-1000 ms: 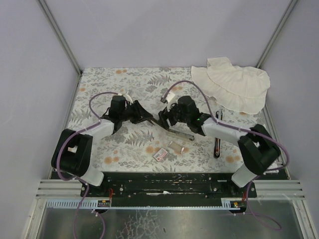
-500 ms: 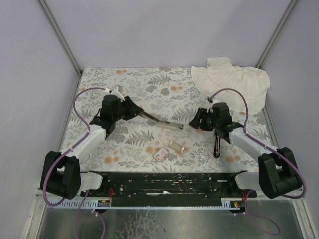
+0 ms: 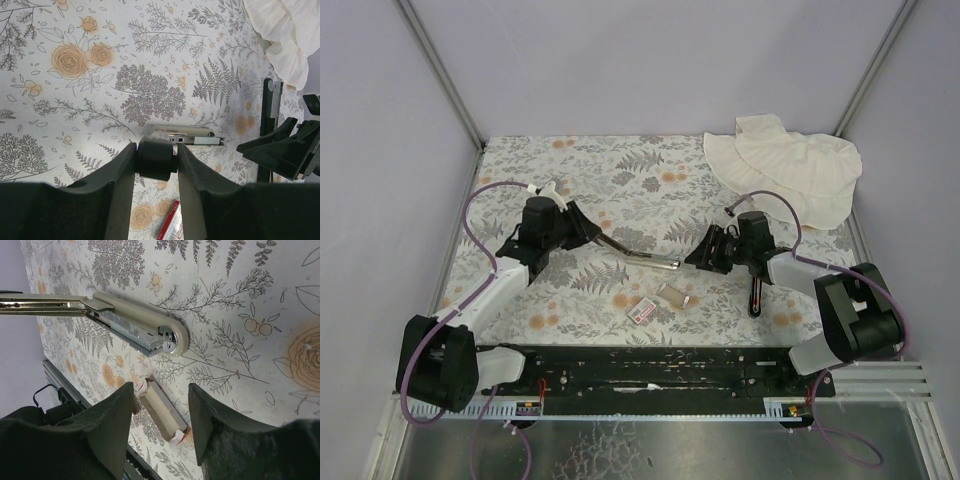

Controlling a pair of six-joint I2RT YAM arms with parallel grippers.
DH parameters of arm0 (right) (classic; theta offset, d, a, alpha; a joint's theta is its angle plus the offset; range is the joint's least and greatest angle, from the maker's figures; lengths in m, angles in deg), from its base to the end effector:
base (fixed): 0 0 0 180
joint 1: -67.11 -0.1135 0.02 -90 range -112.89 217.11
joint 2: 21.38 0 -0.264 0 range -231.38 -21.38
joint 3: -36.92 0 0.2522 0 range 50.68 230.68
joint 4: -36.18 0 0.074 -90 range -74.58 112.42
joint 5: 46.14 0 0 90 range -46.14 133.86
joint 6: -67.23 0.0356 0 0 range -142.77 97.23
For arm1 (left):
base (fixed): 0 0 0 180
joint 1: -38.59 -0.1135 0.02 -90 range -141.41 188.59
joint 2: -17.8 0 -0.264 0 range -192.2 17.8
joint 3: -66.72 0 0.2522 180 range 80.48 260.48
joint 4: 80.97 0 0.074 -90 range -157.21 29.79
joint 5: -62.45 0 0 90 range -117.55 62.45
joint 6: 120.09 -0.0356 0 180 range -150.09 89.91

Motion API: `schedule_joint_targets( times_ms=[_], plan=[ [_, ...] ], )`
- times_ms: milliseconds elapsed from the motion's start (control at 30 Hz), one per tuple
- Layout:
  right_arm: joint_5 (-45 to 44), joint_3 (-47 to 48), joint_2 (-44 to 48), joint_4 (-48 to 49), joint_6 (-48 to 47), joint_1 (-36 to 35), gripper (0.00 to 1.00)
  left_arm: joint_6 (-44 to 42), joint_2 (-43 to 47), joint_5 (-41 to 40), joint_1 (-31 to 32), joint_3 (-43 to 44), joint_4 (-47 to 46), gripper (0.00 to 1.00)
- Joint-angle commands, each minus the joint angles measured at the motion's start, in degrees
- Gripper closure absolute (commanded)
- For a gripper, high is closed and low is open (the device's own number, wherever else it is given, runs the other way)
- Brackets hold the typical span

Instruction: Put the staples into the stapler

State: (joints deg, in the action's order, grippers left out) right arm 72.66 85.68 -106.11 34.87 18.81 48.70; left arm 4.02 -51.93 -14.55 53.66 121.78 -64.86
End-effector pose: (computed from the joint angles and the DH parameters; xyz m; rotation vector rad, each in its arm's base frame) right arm 0.2636 0.1058 0.1645 0.1790 2.3617 1.1045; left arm 0.2547 -0.0769 0.2417 -0.2213 2.1731 -0.7413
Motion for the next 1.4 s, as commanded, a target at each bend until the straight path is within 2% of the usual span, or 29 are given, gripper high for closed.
schedule_joint_targets(
  times_ms=[0, 600, 1000, 1200, 1367],
  plan=[
    [4.89, 1.56, -2.88, 6.86, 1.87, -0.17, 0.46, -0.18, 1.76, -0.4, 0.15, -0.31, -2.1, 1.0],
    [5.99, 5.95, -10.22, 10.69, 0.94, -3.71, 0.49, -2.21, 2.71, -3.29, 1.72, -0.28, 0.98, 1.0],
    [5.62, 7.38, -15.24, 11.63, 1.37, -5.42, 0.66, -3.56, 3.2, -5.72, 3.0, 0.8, 3.33, 1.0],
    [5.13, 6.59, -17.04, 12.37, 1.31, -5.72, 0.69, -4.29, 3.03, -8.7, 5.35, 1.98, 4.73, 1.0],
    [5.06, 6.57, -17.84, 12.6, 1.17, -5.83, 0.69, -4.97, 1.52, -13.79, 10.21, 5.19, 7.3, 0.82]
  ],
)
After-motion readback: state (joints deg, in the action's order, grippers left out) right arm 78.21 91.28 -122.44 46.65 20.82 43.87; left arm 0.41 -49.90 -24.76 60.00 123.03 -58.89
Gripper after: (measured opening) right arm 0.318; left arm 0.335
